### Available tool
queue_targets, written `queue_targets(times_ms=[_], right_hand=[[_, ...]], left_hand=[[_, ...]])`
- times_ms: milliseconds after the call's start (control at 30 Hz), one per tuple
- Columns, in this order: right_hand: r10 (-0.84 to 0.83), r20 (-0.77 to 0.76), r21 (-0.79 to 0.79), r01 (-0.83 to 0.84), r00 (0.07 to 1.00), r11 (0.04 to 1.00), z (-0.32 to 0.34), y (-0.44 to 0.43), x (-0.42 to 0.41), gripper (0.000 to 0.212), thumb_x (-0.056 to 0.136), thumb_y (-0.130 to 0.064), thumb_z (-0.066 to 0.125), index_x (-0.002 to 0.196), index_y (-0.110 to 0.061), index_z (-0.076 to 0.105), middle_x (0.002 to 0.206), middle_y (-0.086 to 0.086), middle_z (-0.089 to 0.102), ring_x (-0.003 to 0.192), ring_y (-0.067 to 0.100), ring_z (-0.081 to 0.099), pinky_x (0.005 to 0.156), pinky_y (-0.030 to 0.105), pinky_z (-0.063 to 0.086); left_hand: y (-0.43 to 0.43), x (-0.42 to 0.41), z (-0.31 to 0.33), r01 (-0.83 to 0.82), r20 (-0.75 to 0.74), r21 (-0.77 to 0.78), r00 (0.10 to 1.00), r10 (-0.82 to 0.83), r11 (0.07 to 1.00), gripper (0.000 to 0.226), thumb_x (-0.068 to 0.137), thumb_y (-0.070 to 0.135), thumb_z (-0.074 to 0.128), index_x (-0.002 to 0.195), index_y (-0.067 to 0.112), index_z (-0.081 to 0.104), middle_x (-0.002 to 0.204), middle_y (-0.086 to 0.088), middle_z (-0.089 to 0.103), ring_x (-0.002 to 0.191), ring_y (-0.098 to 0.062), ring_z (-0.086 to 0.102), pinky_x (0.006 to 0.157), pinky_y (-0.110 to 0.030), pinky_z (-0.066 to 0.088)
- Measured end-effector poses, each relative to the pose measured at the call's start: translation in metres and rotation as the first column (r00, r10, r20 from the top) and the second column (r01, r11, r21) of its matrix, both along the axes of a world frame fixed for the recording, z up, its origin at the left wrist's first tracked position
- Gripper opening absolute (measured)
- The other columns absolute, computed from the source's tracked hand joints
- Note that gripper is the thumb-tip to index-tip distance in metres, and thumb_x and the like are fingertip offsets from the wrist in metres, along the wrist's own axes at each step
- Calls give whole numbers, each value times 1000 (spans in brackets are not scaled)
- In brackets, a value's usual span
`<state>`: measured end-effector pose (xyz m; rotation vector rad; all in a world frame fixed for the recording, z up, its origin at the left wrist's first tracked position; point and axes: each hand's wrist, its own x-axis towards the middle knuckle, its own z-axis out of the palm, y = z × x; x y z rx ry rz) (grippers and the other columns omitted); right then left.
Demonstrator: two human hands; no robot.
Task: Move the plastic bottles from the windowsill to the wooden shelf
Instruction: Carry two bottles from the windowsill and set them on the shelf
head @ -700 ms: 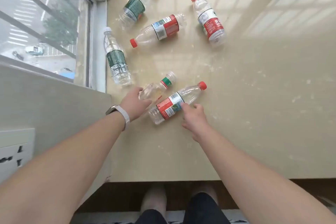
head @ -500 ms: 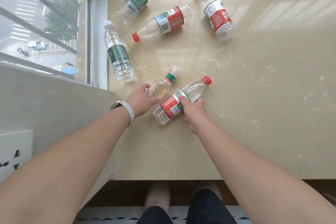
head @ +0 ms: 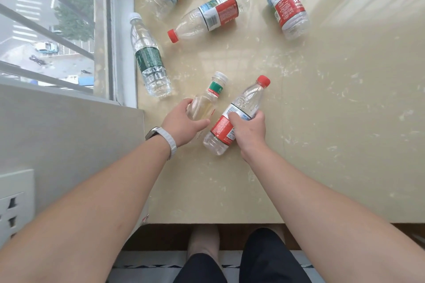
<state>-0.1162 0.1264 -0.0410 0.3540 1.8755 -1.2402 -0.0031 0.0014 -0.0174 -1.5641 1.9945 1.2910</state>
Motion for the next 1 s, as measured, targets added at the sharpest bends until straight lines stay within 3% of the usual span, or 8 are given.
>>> queue_targets(times_ms=[100, 167, 400, 533, 733, 833, 1000], right_hand=[[12, -21, -76, -13, 1000, 997, 2, 8, -6, 41, 69, -20, 75, 102, -22, 51, 95, 1, 67, 82, 16, 68, 82, 45, 59], [15, -28, -127, -18, 999, 992, 11, 13, -11, 41, 69, -21, 76, 101, -22, 50, 96, 3, 67, 83, 18, 69, 83, 51, 58], [63, -47, -285, -74, 997, 956, 62, 33, -30, 52, 81, -9, 74, 123, -17, 44, 111, 8, 65, 91, 18, 70, 79, 40, 58], [90, -20, -313, -91, 996, 946, 99, 50, -35, 54, 86, -6, 72, 130, -16, 42, 111, 10, 66, 89, 18, 69, 69, 33, 55], [43, -45, -357, -56, 998, 932, 157, 83, -37, 52, 87, -4, 70, 130, -17, 44, 103, 5, 68, 80, 13, 70, 62, 27, 55], [-8, -84, -386, -25, 996, 922, 189, 102, -37, 51, 85, -4, 71, 127, -20, 47, 103, 5, 68, 83, 15, 71, 65, 30, 55], [-109, -179, -415, 25, 978, 910, 242, 140, -36, 70, 69, -21, 78, 132, -20, 47, 114, 10, 68, 96, 22, 70, 76, 36, 56]], left_hand=[[3, 2, 2, -108, -59, 33, 992, 110, 994, 76, 74, 44, 81, 141, 31, 46, 115, 5, 66, 99, -16, 66, 92, -39, 54], [7, 1, 9, -202, -119, 53, 971, 207, 978, 75, 76, 39, 82, 142, 31, 46, 114, 5, 65, 97, -12, 66, 90, -35, 54], [21, -11, 57, -333, -274, 107, 896, 350, 937, 76, 79, 35, 82, 145, 29, 45, 110, 12, 61, 93, 0, 62, 69, -19, 46], [33, -13, 96, -320, -331, 162, 874, 357, 934, 74, 81, 33, 81, 145, 29, 45, 121, 1, 60, 106, -9, 62, 72, -21, 47], [52, -9, 153, -289, -419, 200, 838, 349, 936, 67, 73, 40, 83, 134, 35, 55, 123, -5, 65, 105, -15, 66, 87, -34, 54], [61, -12, 178, -239, -468, 213, 826, 313, 948, 73, 62, 51, 82, 129, 39, 58, 120, -3, 69, 105, -19, 69, 96, -48, 53], [86, -34, 218, -81, -569, 215, 799, 193, 973, 86, 59, 55, 81, 137, 34, 53, 123, -1, 66, 111, -14, 66, 99, -45, 51]])
